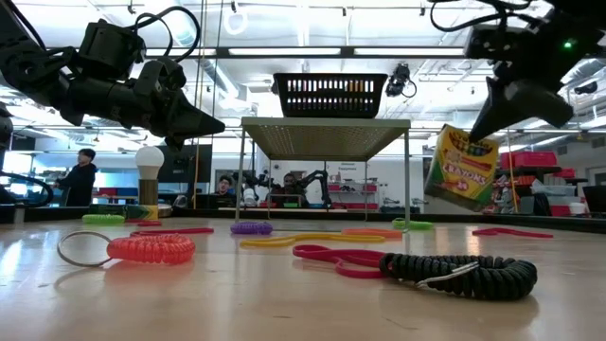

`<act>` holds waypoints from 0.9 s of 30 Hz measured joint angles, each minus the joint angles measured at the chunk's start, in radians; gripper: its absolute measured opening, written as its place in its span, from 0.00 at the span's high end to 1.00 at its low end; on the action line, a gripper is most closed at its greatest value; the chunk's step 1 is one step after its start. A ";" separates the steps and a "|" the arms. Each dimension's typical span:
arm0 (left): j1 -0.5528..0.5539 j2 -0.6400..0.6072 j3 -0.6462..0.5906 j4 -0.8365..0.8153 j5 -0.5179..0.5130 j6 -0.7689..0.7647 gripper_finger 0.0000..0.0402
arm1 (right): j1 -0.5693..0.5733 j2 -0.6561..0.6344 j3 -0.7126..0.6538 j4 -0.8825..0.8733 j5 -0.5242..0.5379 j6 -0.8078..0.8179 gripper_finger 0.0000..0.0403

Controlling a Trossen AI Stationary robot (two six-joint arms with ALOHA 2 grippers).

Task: Pick & Place Office Desk Supplies
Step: Put the top right yellow crayon box into the middle black bin on the shelf

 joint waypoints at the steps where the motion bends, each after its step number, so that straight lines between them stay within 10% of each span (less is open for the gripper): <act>1: 0.000 0.000 0.000 0.002 0.000 0.000 0.96 | 0.018 0.025 0.009 0.003 0.000 -0.004 1.00; 27: 0.000 0.000 0.000 0.010 0.000 0.000 0.96 | 0.209 0.449 0.169 0.241 0.188 -0.367 1.00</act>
